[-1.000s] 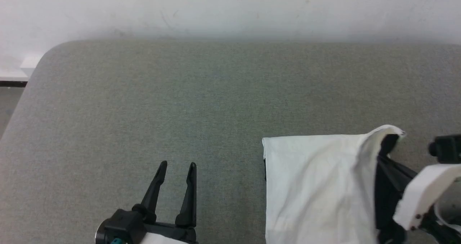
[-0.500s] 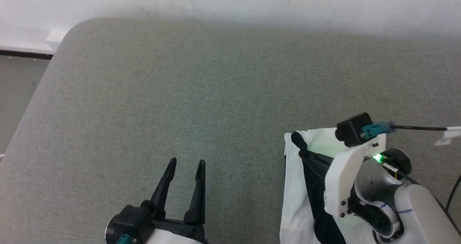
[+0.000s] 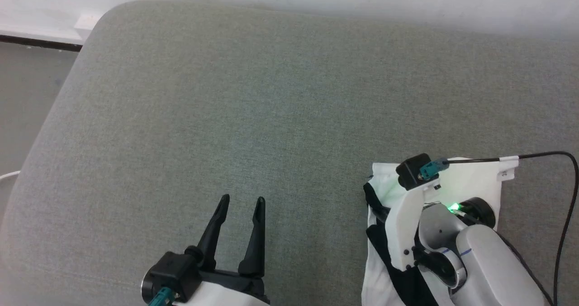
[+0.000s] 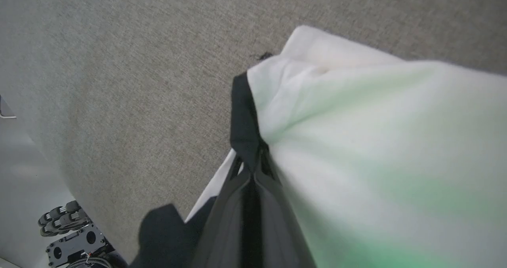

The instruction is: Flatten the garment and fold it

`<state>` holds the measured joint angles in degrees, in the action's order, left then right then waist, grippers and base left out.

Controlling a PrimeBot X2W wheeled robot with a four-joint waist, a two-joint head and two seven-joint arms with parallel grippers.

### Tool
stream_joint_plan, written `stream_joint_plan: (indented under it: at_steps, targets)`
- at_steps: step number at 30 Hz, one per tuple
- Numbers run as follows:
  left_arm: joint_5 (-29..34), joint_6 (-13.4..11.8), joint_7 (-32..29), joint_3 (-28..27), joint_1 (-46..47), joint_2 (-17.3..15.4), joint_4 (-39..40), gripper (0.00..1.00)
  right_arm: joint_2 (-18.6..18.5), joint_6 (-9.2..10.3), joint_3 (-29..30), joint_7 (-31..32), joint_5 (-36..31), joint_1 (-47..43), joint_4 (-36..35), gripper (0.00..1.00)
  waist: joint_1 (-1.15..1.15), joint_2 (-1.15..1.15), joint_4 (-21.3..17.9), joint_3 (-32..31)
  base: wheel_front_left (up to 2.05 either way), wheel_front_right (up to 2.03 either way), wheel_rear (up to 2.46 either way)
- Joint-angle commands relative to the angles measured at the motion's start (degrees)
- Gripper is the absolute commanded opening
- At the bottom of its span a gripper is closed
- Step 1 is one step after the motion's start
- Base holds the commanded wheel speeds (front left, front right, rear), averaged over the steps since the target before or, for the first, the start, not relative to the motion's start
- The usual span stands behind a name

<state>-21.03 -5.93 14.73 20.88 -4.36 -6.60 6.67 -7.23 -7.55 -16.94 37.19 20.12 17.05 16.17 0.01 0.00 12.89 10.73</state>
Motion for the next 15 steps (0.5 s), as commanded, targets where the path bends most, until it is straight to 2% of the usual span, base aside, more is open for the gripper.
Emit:
stream_joint_plan:
  at_steps: [1,5,9,15]
  targets:
    - [0.43,0.55,0.25,-0.07,0.92,0.29,-0.33,1.0,0.58,0.06,-0.33,0.0,-0.21,0.78,1.35,1.0,-0.01,0.0,-0.67,-0.53,0.0,0.0,0.0]
    - [0.49,0.83,0.26,-0.19,0.73,0.16,-0.66,1.0,1.11,0.06,-0.73,-0.18,1.66,1.53,0.49,1.0,-0.01,0.0,-1.81,-1.35,0.0,0.0,0.0]
    - [0.44,0.83,0.26,-0.49,0.22,-0.2,-0.79,1.0,0.34,0.06,0.7,-0.81,5.74,1.17,-4.62,1.0,-0.01,0.0,-3.64,-2.58,0.0,0.0,0.0]
    - [0.43,0.49,0.03,-0.74,-0.55,-0.96,0.15,1.0,-4.24,0.06,8.76,-0.79,8.53,-4.02,-16.46,1.0,-0.01,0.0,-5.98,-3.35,0.0,0.0,0.0]
